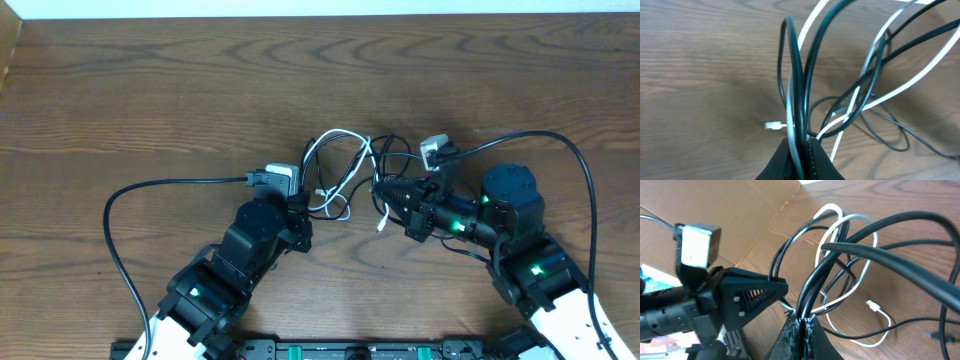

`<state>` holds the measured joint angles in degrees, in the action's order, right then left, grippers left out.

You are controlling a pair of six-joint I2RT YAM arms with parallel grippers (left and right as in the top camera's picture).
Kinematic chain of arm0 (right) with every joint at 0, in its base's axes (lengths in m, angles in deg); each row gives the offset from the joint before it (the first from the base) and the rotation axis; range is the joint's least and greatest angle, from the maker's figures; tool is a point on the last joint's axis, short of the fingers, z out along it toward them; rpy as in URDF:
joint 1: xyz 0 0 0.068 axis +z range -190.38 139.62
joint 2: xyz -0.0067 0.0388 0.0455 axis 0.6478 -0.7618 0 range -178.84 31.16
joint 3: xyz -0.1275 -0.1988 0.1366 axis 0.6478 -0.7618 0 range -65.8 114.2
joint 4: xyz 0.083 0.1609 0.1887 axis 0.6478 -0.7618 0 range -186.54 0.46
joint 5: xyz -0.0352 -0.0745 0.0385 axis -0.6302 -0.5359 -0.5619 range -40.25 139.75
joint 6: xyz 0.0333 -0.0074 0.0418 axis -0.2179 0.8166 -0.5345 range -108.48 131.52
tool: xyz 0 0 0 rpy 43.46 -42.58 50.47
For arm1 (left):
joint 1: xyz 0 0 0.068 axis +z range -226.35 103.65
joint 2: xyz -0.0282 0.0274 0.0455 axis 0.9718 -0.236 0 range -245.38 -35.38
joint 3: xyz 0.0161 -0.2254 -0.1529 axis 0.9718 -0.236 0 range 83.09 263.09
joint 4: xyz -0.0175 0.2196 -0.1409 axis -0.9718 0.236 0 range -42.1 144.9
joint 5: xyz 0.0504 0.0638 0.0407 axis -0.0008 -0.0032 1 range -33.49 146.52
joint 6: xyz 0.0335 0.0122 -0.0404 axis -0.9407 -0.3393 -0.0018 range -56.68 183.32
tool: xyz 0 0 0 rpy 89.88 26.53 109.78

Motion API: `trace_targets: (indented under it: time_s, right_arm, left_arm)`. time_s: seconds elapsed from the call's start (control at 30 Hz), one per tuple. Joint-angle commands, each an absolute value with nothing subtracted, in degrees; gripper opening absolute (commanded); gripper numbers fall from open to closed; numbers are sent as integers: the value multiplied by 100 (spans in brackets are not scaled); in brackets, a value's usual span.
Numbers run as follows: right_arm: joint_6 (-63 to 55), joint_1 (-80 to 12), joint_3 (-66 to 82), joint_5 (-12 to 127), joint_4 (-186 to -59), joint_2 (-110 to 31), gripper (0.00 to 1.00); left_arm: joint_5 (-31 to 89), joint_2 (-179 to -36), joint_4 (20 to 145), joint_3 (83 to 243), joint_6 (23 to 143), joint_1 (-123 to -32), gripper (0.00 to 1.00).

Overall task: Untangle cables
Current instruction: 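Pull the right gripper rightward, stretching a black cable out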

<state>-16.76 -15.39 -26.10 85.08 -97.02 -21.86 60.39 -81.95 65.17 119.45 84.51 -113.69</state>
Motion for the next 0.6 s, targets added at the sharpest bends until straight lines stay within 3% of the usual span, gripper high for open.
trace_targets:
  time_s: [0.0,0.57]
  right_arm:
    - [-1673,-1615,-2523,8642,-9663,-2035,1]
    - [-1671,-1630,-2523,8635,-9665,-2009,1]
  left_arm:
    - [6544,-8175,6614,12017,8438,-11365,8]
    - [7427,-8175,6887,12017,8438,-11365,8]
